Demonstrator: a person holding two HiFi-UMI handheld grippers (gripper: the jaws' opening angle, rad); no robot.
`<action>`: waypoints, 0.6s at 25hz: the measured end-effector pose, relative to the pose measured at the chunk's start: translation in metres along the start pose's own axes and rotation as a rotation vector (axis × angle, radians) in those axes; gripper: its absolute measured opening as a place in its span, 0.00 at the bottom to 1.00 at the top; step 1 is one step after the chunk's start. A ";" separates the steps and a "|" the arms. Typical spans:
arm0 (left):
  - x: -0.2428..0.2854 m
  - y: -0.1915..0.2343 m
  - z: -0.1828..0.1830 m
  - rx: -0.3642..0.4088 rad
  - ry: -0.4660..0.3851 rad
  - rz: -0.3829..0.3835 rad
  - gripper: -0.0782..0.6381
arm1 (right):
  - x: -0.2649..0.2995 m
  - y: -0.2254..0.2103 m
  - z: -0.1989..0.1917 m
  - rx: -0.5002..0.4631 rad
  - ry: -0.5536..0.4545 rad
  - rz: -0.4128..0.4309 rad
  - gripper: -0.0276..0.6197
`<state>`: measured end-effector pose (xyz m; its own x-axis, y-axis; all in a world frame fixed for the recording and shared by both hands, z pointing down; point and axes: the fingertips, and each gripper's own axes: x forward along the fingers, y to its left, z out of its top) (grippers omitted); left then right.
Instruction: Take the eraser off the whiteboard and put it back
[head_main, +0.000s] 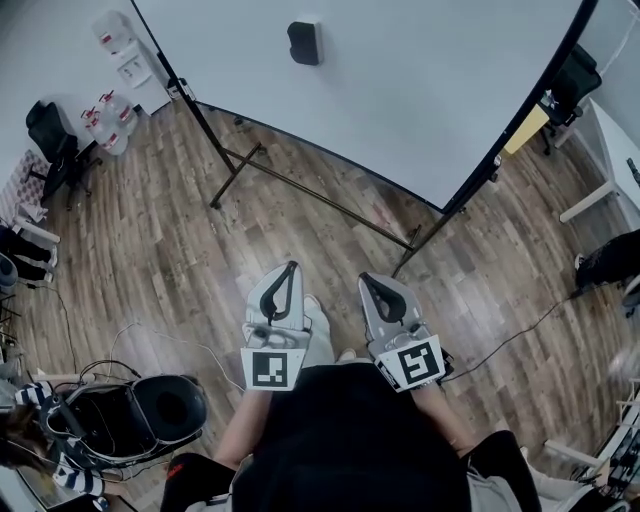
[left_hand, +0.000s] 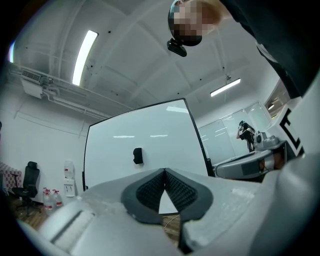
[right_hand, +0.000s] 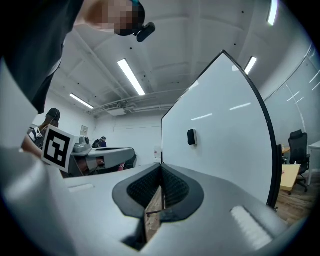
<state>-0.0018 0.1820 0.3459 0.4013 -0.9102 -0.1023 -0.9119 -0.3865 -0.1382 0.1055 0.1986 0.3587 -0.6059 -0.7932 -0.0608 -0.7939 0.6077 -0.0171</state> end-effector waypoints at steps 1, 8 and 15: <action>0.007 0.003 -0.001 0.010 0.002 -0.009 0.11 | 0.005 -0.003 -0.001 -0.001 0.001 -0.002 0.05; 0.064 0.043 -0.002 0.009 -0.025 -0.041 0.11 | 0.064 -0.018 -0.004 -0.013 0.024 -0.002 0.05; 0.120 0.075 -0.009 -0.018 -0.035 -0.065 0.11 | 0.111 -0.054 -0.003 -0.032 0.032 -0.058 0.05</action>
<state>-0.0224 0.0421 0.3326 0.4626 -0.8773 -0.1276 -0.8848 -0.4479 -0.1285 0.0813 0.0777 0.3561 -0.5596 -0.8283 -0.0289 -0.8288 0.5595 0.0124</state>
